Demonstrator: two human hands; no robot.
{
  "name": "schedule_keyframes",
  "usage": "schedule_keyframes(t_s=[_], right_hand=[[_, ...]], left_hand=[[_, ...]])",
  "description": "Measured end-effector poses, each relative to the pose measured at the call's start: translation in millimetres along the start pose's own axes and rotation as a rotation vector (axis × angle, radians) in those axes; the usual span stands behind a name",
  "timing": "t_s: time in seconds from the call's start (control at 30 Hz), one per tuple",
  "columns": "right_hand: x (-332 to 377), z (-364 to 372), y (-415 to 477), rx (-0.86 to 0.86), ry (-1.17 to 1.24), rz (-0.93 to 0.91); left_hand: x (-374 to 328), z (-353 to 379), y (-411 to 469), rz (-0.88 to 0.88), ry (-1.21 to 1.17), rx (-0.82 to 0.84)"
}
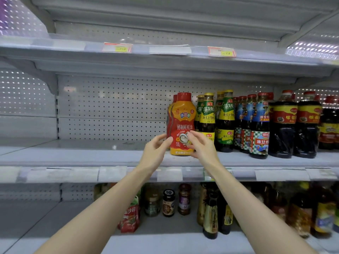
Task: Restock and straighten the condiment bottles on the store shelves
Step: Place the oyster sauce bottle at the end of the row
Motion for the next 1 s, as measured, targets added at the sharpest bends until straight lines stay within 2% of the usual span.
schedule_keyframes(t_s=[0.17,0.37,0.53,1.0], right_hand=[[-6,8,-47,0.001,-0.008,-0.013],[-45,24,-105,0.038,-0.003,0.06],[-104,44,-171,0.095,0.034,0.188],[-365,132,-403,0.214,0.019,0.668]], left_hand=[[9,-18,-43,0.036,0.051,-0.043],[44,-30,-110,-0.033,0.09,-0.04],[113,-27,-181,-0.213,0.055,-0.073],[382,-48,-431,-0.776,0.072,-0.079]])
Point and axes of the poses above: each hand's wrist, its own y-axis towards the middle knuckle, its own z-axis out of the palm, x = y × z, the point moved 9 cm from there along y, towards the middle knuckle, and after that the axes turned 6 degrees about x, right-handed, at the moved point
